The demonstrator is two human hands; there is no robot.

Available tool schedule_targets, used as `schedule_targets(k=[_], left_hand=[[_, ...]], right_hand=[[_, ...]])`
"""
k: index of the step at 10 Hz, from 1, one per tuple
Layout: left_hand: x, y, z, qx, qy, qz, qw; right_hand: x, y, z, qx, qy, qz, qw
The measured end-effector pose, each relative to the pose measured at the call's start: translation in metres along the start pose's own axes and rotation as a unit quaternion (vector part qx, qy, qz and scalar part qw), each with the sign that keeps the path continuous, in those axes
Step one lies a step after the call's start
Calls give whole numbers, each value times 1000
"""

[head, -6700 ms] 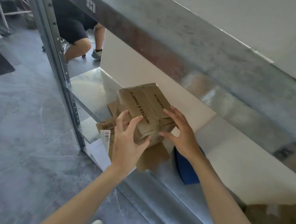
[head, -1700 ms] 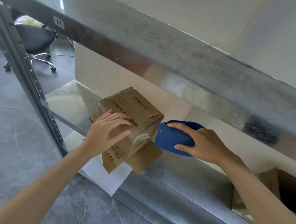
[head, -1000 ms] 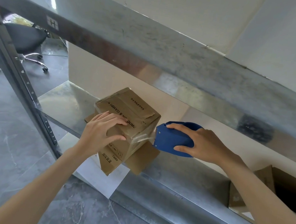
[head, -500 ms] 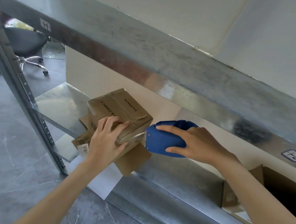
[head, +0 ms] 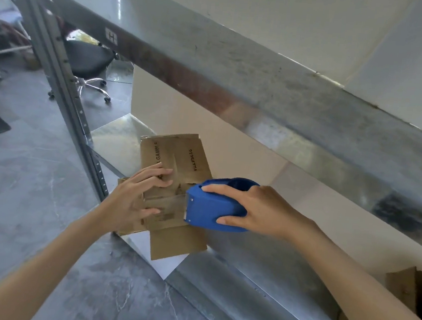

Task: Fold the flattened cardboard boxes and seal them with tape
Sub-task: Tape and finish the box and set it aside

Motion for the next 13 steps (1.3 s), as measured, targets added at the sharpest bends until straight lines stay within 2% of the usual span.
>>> schedule_targets(k=[1,3,4,5,6,7,9,13], left_hand=[[-1,0,-1,-2,8,-4,1000],[-3,-2,-6,0,10,-21,1000],[-2,-6,-6,-7,13,-20,1000],[-5,-2,-9,-5,9,-21,1000],[-6,-2,-10,-5,15,-28,999],[-7,-5,-10,-7,24,-26,999],[-4,-4,-10,3,17,-19,1000],[-7,-9,-11,1,13,-27,1000]], right_hand=[[5,0,3,-19,-20,3,1000],[48,18,-6,4,9,44,999],[52,20,-5,-11,-19,58,998],[56,25,-7,10,-28,54,998],[66,37,-12,47,-82,63,994],[65,41,-13,48,-66,93,992],[55,25,3,8,131,135,982],[15,-14,15,14,132,218,967]])
Point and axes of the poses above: each hand's wrist, its own y-axis away from the middle knuckle, its own z-axis out of the palm, x = y × z, the point moved 4 cm from there along -y, towards the middle knuckle, and after that the axes turned 14 degrees about y, right-handed, at the moved point
